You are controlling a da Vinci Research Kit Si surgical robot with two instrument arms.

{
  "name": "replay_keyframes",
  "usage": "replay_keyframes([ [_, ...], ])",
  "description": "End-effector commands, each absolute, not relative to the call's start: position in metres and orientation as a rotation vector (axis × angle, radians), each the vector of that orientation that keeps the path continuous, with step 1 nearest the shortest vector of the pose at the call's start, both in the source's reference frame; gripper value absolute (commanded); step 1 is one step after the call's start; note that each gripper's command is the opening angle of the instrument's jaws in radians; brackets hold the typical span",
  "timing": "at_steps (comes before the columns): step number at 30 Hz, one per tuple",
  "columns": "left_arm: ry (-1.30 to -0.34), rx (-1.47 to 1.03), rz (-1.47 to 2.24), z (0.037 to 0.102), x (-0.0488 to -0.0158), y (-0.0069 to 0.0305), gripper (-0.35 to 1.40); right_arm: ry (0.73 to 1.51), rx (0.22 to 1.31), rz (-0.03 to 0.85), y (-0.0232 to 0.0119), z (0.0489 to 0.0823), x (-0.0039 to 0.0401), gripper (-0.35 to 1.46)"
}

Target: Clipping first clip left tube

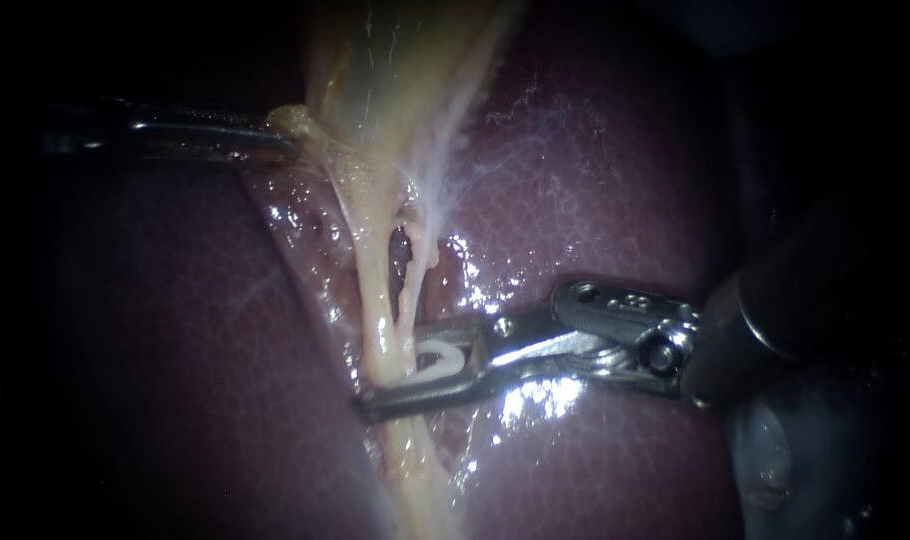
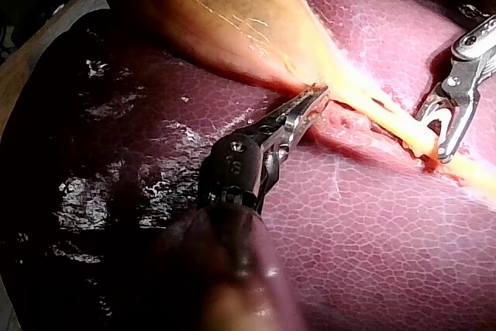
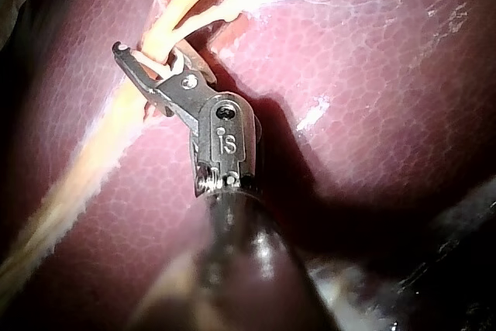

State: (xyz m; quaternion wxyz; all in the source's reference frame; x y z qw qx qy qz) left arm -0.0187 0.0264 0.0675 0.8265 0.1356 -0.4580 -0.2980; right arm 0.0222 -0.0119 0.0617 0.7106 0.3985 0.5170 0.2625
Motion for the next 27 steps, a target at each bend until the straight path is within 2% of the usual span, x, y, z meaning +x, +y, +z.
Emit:
replay_keyframes([
  [1, -0.973, 0.288, -0.633, 0.0674, -0.0187, 0.0264, -0.35, 1.147, 0.884, 0.582, -0.0119, 0.0617, 0.0222, 0.27],
  [5, -0.973, 0.288, -0.633, 0.0674, -0.0187, 0.0264, -0.35, 1.147, 0.877, 0.587, -0.0119, 0.0618, 0.0223, 0.42],
  [10, -0.973, 0.288, -0.633, 0.0674, -0.0187, 0.0264, -0.35, 1.147, 0.842, 0.61, -0.0117, 0.0626, 0.022, 0.49],
  [12, -0.973, 0.289, -0.632, 0.0674, -0.0187, 0.0264, -0.35, 1.136, 0.829, 0.623, -0.0115, 0.0631, 0.0216, 0.5],
  [20, -0.973, 0.289, -0.632, 0.0674, -0.0185, 0.0263, -0.35, 1.079, 0.76, 0.566, -0.0108, 0.0642, 0.0182, 0.5],
  [27, -0.973, 0.289, -0.632, 0.0674, -0.0185, 0.0263, -0.35, 1.059, 0.734, 0.519, -0.0099, 0.0622, 0.0161, 0.5],
])
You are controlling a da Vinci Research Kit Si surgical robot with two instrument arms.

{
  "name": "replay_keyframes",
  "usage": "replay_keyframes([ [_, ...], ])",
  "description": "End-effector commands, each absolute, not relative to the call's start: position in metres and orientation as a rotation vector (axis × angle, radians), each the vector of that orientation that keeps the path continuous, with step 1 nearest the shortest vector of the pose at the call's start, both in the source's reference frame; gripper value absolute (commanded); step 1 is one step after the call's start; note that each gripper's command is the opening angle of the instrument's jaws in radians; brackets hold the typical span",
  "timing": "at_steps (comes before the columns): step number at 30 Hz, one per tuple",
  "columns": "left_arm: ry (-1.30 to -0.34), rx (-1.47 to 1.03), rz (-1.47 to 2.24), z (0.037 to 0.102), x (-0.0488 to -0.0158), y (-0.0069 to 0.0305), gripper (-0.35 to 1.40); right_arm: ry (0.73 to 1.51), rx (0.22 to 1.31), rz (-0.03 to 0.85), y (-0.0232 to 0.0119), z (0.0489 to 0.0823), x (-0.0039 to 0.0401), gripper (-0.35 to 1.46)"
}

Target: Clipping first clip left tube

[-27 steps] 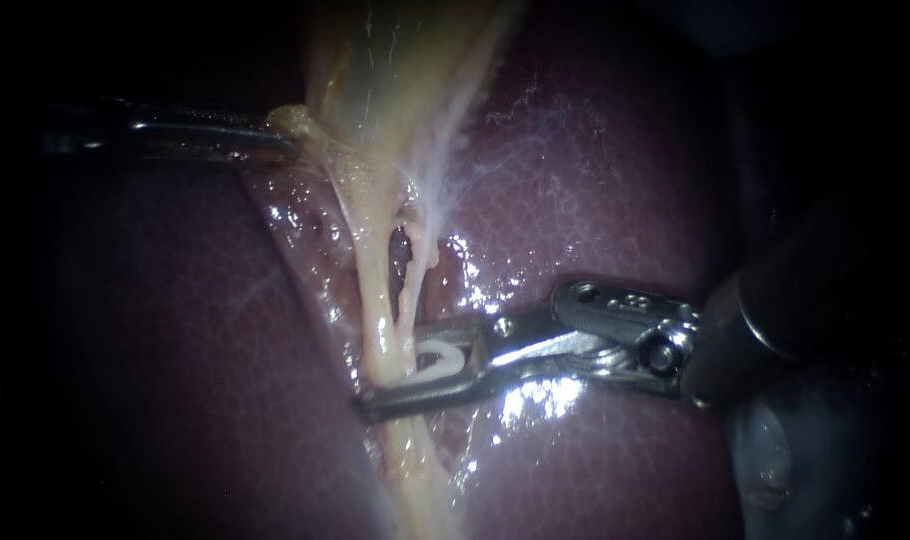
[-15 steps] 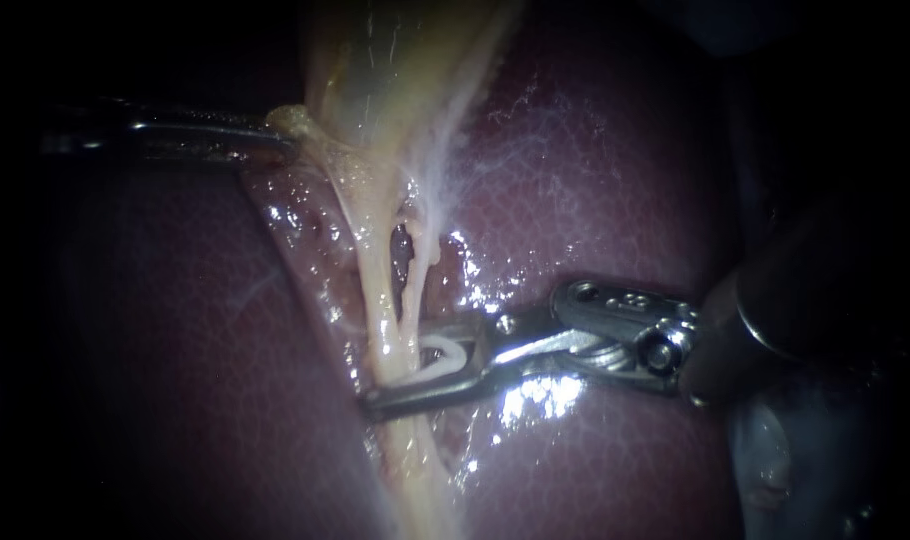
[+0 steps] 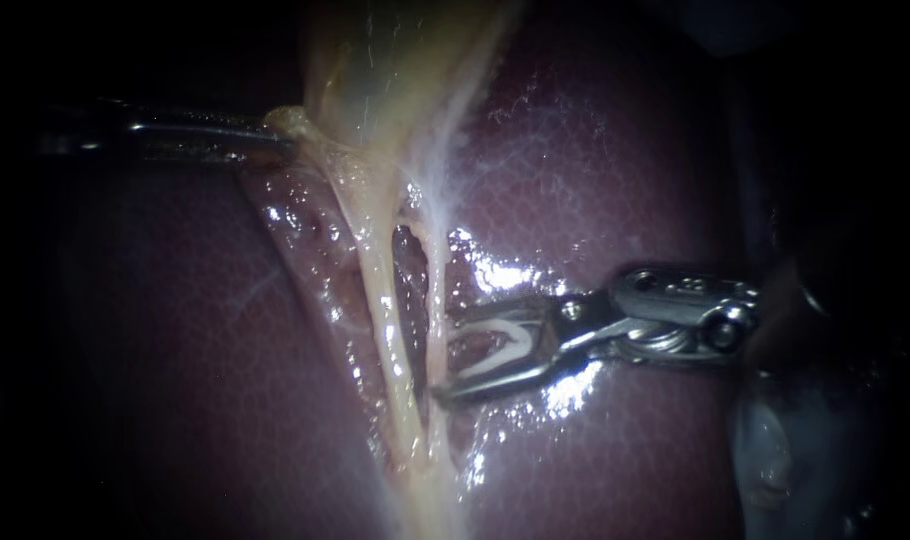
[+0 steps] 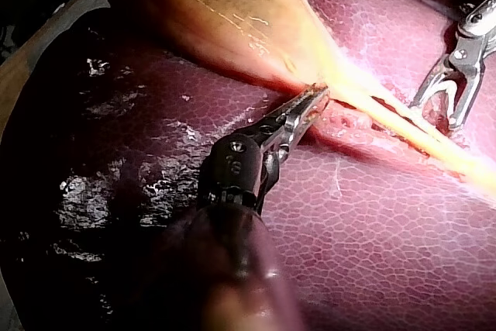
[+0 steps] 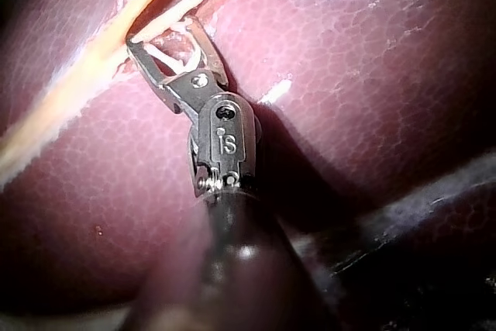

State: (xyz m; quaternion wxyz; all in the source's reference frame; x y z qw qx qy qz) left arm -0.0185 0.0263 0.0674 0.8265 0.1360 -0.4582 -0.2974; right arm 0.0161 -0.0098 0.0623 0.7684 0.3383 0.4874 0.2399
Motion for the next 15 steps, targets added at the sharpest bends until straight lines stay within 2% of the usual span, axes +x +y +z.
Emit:
replay_keyframes([
  [1, -0.973, 0.289, -0.632, 0.0674, -0.0185, 0.0263, -0.35, 1.061, 0.734, 0.515, -0.0097, 0.0617, 0.016, 0.5],
  [9, -0.973, 0.289, -0.632, 0.0674, -0.0185, 0.0263, -0.35, 1.055, 0.733, 0.502, -0.0094, 0.0588, 0.0155, 0.5],
  [15, -0.974, 0.289, -0.632, 0.0675, -0.0185, 0.0264, -0.35, 1.058, 0.736, 0.496, -0.0097, 0.0575, 0.0169, 0.5],
])
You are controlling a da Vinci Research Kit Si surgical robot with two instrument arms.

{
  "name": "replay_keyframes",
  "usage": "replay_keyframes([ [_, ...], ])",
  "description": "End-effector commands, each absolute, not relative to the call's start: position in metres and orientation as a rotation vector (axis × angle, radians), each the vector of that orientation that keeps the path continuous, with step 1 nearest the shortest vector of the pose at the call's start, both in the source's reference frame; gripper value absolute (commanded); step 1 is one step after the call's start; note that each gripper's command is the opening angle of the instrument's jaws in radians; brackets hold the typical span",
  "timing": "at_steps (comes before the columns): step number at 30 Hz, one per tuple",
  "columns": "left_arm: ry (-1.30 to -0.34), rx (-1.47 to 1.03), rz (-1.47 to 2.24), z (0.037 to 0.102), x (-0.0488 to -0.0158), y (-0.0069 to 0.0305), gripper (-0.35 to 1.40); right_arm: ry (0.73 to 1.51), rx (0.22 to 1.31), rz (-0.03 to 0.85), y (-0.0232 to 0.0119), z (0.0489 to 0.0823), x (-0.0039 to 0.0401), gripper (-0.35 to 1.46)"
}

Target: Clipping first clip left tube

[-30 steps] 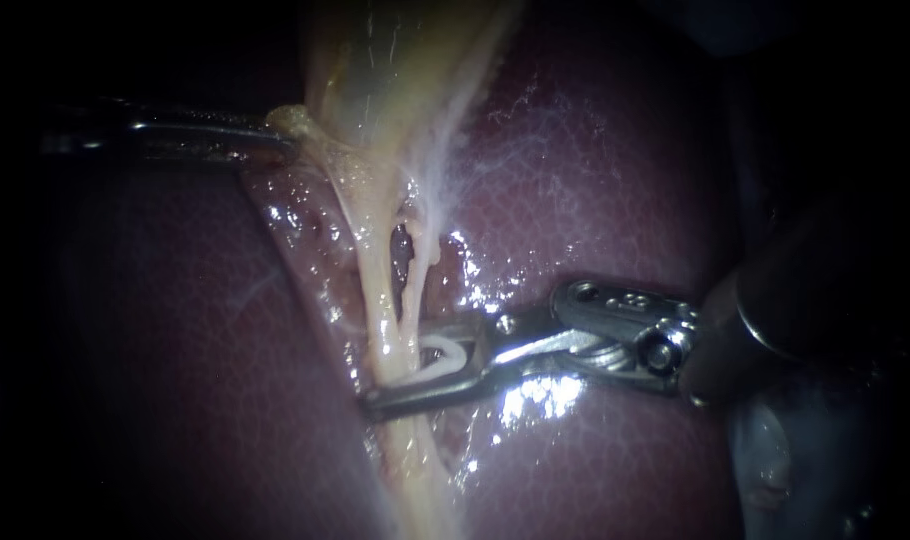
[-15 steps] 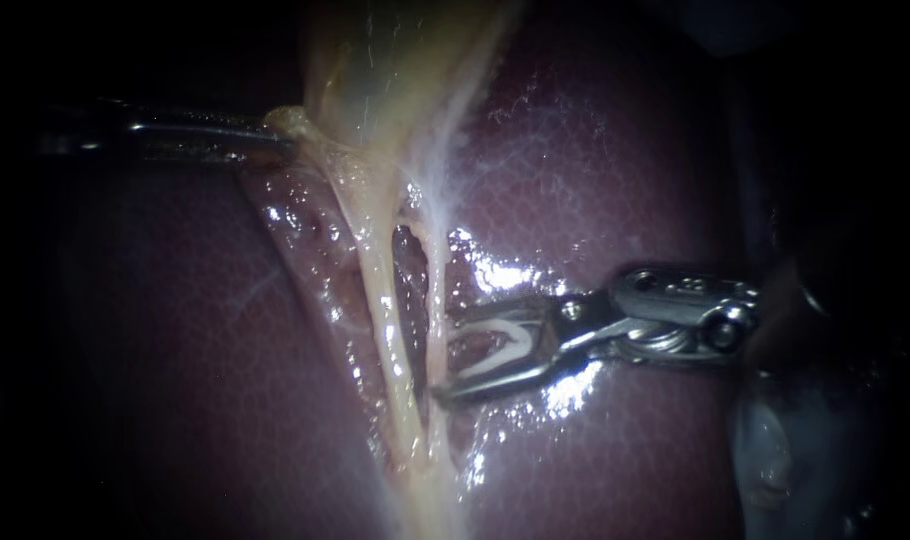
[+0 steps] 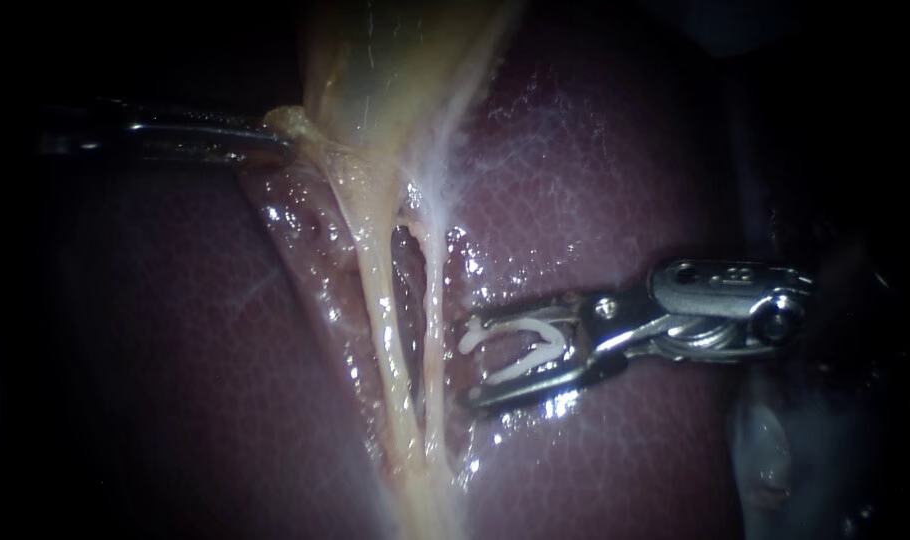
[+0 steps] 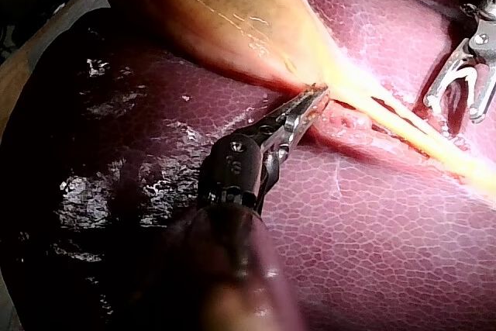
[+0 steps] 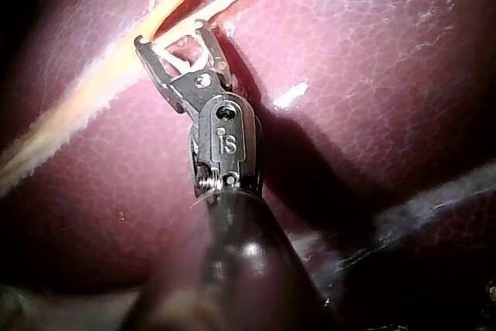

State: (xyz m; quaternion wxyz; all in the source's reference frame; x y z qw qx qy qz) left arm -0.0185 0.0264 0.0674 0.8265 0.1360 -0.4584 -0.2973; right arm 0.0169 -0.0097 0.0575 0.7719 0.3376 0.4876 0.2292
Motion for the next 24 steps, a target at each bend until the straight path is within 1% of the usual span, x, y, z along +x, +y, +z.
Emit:
replay_keyframes([
  [1, -0.974, 0.289, -0.632, 0.0675, -0.0185, 0.0264, -0.35, 1.058, 0.735, 0.496, -0.0098, 0.0574, 0.0171, 0.5],
  [10, -0.974, 0.289, -0.631, 0.0676, -0.0185, 0.0264, -0.35, 1.071, 0.755, 0.483, -0.0107, 0.0574, 0.019, 0.5],
  [14, -0.974, 0.289, -0.631, 0.0676, -0.0185, 0.0263, -0.35, 1.074, 0.758, 0.466, -0.0114, 0.0581, 0.0197, 0.5],
  [19, -0.974, 0.289, -0.631, 0.0676, -0.0185, 0.0264, -0.35, 1.069, 0.767, 0.47, -0.0123, 0.0596, 0.0202, 0.5],
  [24, -0.974, 0.289, -0.631, 0.0676, -0.0185, 0.0263, -0.35, 1.063, 0.775, 0.48, -0.0124, 0.0612, 0.02, 0.5],
])
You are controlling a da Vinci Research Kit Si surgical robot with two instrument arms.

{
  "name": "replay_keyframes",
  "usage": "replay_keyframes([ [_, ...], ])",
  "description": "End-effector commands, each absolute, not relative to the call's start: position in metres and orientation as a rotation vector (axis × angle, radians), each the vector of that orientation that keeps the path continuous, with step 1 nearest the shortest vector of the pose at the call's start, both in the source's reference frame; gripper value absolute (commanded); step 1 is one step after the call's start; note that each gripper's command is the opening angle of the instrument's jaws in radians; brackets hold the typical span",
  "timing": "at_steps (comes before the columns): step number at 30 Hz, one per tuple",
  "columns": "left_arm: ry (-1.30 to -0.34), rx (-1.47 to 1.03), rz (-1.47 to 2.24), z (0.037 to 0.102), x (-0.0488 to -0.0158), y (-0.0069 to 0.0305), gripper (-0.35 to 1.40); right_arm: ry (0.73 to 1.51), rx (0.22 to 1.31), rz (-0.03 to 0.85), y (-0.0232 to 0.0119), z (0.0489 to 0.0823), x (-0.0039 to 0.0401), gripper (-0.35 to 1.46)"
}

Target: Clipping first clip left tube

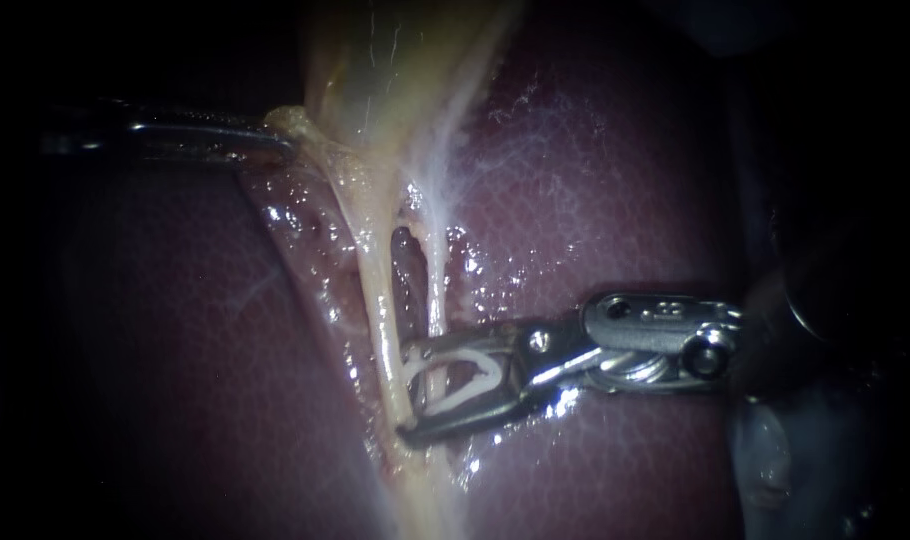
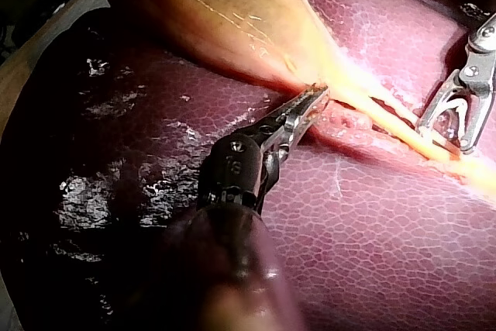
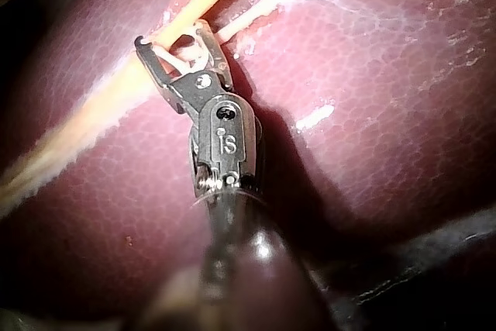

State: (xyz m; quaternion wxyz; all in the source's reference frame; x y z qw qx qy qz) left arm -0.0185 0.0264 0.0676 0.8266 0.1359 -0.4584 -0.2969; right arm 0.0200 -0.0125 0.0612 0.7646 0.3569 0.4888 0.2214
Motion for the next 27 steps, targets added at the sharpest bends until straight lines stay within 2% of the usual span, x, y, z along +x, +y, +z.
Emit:
replay_keyframes([
  [1, -0.974, 0.289, -0.631, 0.0676, -0.0185, 0.0263, -0.35, 1.061, 0.779, 0.483, -0.0125, 0.0617, 0.0199, 0.5],
  [11, -0.974, 0.289, -0.631, 0.0676, -0.0185, 0.0263, -0.35, 1.055, 0.809, 0.479, -0.0129, 0.0652, 0.0202, 0.5],
  [19, -0.974, 0.288, -0.631, 0.0676, -0.0186, 0.0263, -0.35, 1.121, 0.894, 0.451, -0.0125, 0.066, 0.0204, 0.49],
  [27, -0.973, 0.288, -0.632, 0.0676, -0.0187, 0.0264, -0.35, 1.197, 1.014, 0.474, -0.0123, 0.0664, 0.0218, 0.49],
])
